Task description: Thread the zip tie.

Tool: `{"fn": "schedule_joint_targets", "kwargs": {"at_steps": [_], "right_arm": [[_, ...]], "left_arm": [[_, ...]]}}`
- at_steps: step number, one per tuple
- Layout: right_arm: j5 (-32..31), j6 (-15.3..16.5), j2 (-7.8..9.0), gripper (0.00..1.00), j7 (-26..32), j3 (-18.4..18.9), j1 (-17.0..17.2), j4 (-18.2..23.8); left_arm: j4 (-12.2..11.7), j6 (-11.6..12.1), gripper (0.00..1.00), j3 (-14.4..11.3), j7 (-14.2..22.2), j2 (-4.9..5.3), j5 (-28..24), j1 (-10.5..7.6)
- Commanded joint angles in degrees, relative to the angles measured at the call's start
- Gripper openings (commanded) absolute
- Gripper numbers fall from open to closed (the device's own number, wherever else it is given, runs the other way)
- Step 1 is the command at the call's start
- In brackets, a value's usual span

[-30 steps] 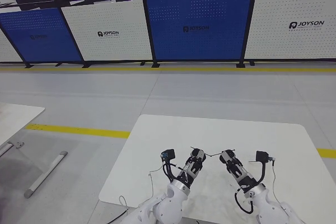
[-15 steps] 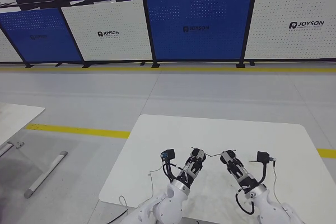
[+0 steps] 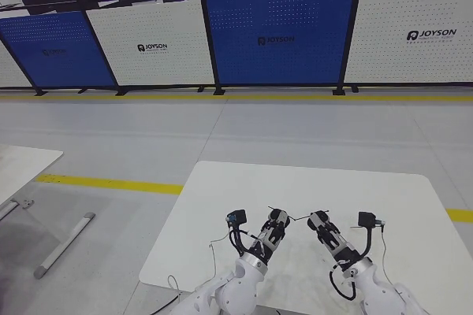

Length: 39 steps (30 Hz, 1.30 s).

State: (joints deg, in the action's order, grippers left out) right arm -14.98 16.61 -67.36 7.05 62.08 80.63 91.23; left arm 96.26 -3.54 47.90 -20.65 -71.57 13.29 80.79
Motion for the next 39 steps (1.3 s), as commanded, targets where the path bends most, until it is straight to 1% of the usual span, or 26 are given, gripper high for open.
{"fn": "schedule_joint_targets", "kwargs": {"at_steps": [1, 10, 21, 30, 39], "right_arm": [[-0.03, 0.12, -0.08, 0.0, 0.09, 0.03, -0.03, -0.09], [-0.45, 0.65, -0.43, 0.0, 0.17, 0.29, 0.08, -0.31], [-0.55, 1.25, -0.54, 0.0, -0.33, 1.99, 1.45, 0.41], [-1.05, 0.94, -0.75, 0.0, 0.55, 2.29, 1.67, 0.96], [-1.08, 0.27, -1.06, 0.0, 1.61, 2.29, 1.23, 0.55]], "left_arm": [[0.0, 0.0, 0.0, 0.0, 0.0, 0.0, 0.0, 0.0], [0.0, 0.0, 0.0, 0.0, 0.0, 0.0, 0.0, 0.0], [0.0, 0.0, 0.0, 0.0, 0.0, 0.0, 0.0, 0.0], [0.0, 0.0, 0.0, 0.0, 0.0, 0.0, 0.0, 0.0], [0.0, 0.0, 0.0, 0.0, 0.0, 0.0, 0.0, 0.0]]}}
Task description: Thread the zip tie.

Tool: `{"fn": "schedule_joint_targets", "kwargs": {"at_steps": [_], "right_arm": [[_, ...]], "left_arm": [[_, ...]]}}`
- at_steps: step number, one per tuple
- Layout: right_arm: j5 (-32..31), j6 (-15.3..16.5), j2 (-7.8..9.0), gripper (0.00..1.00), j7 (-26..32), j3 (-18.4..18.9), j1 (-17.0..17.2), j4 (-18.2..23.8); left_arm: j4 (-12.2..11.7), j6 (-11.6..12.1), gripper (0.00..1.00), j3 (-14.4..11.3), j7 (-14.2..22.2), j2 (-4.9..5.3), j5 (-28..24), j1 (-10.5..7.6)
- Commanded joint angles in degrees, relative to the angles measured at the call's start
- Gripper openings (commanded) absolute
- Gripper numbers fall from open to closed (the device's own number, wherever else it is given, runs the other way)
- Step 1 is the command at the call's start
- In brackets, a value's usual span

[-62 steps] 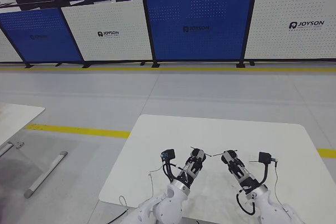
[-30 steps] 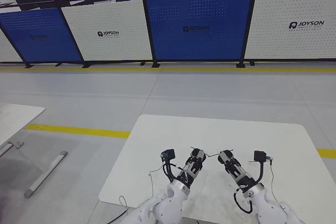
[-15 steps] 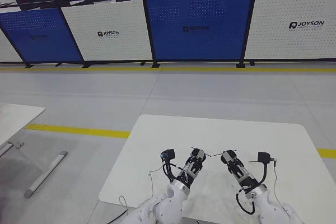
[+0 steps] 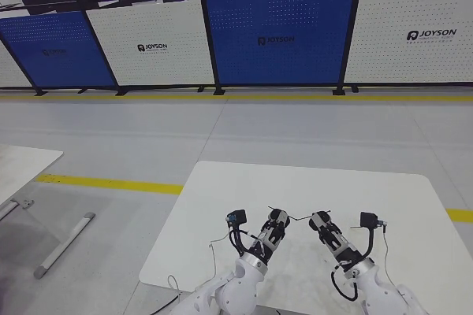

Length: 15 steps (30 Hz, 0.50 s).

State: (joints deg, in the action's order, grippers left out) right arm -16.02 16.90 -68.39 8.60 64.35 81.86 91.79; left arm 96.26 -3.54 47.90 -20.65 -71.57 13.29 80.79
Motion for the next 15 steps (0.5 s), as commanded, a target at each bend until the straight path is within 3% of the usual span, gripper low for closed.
{"fn": "schedule_joint_targets", "kwargs": {"at_steps": [1, 15], "right_arm": [[-0.04, -0.03, -0.05, 0.0, 0.12, 0.04, 0.0, -0.04], [-3.74, 0.47, -0.64, 0.0, -1.04, -0.92, -0.88, -1.16]], "left_arm": [[0.0, 0.0, 0.0, 0.0, 0.0, 0.0, 0.0, 0.0], [0.0, 0.0, 0.0, 0.0, 0.0, 0.0, 0.0, 0.0]]}}
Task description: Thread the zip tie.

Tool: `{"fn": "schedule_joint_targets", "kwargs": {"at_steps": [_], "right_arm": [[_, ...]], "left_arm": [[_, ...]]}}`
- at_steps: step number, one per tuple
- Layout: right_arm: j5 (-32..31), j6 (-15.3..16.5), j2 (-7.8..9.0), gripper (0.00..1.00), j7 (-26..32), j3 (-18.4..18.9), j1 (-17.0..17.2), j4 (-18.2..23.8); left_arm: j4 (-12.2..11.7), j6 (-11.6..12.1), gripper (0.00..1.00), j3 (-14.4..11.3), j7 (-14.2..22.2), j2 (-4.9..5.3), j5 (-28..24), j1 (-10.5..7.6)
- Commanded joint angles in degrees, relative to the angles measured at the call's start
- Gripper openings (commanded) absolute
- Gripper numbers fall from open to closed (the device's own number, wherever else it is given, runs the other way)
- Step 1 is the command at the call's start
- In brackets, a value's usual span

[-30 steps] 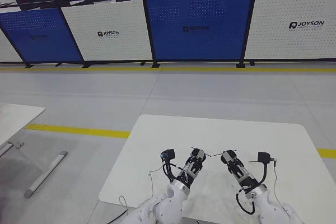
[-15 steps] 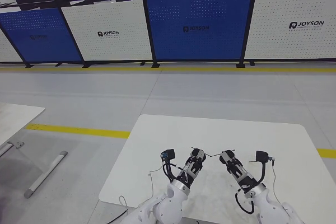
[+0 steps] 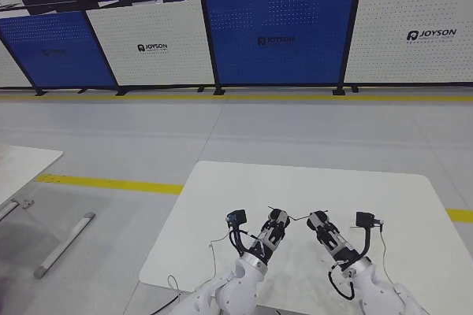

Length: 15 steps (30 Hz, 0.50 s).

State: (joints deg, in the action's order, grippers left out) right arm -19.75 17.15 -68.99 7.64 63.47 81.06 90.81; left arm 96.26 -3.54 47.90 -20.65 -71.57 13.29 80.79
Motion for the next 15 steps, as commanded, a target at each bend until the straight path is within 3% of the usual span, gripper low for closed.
{"fn": "schedule_joint_targets", "kwargs": {"at_steps": [1, 15], "right_arm": [[-0.02, 0.23, -0.04, 0.0, -0.07, -0.04, -0.08, -0.17], [0.03, 0.1, -0.13, 0.0, -0.18, 0.0, 0.19, 0.11]], "left_arm": [[0.0, 0.0, 0.0, 0.0, 0.0, 0.0, 0.0, 0.0], [0.14, 0.72, 0.0, 0.3, 0.11, -0.17, -0.81, 0.26]]}}
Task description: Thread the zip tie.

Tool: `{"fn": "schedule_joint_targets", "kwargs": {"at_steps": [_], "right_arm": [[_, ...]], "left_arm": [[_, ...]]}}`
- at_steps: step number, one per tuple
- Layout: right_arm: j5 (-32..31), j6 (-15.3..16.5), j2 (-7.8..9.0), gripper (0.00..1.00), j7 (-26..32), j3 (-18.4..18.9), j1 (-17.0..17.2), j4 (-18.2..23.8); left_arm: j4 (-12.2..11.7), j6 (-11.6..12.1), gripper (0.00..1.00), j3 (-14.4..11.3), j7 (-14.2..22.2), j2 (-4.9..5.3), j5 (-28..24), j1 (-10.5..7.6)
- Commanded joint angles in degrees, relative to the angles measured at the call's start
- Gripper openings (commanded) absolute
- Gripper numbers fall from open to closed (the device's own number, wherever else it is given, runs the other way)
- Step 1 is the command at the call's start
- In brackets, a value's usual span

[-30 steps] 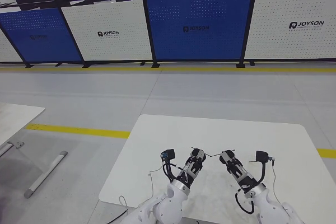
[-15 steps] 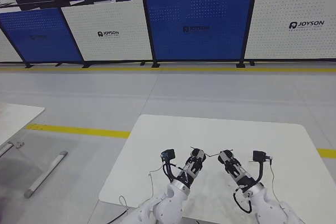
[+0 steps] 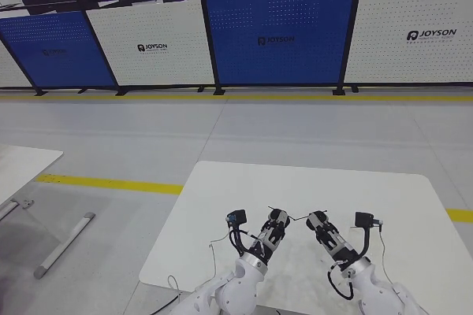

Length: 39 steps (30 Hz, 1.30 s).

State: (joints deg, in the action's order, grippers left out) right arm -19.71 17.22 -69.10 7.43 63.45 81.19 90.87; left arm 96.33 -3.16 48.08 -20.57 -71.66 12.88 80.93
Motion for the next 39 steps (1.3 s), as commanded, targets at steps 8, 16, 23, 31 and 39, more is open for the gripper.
{"fn": "schedule_joint_targets", "kwargs": {"at_steps": [8, 16, 23, 31, 39], "right_arm": [[0.87, 0.82, -0.36, 0.0, 0.39, -0.2, -0.26, -0.64], [3.17, 1.63, -0.58, 0.0, 0.84, 0.35, -0.17, -0.91], [4.06, 2.0, -0.74, 0.0, 1.25, 0.75, -0.08, -1.15], [4.13, 1.32, -0.88, 0.05, 1.62, 1.15, 0.11, -1.0], [4.14, 0.96, -1.06, 0.16, 1.7, 1.35, 0.29, -0.93]], "left_arm": [[0.22, 2.1, 0.0, 0.88, 1.24, -0.4, -1.25, 1.02], [0.1, 2.52, 0.0, 1.5, 1.89, -0.72, -0.85, 1.41], [-0.25, 2.6, 0.0, 1.79, 2.17, -1.09, -0.56, 1.49], [-0.54, 2.63, 0.0, 2.12, 2.6, -1.49, -0.15, 1.63], [-0.74, 2.53, 0.0, 2.34, 3.11, -1.86, 0.16, 1.77]]}}
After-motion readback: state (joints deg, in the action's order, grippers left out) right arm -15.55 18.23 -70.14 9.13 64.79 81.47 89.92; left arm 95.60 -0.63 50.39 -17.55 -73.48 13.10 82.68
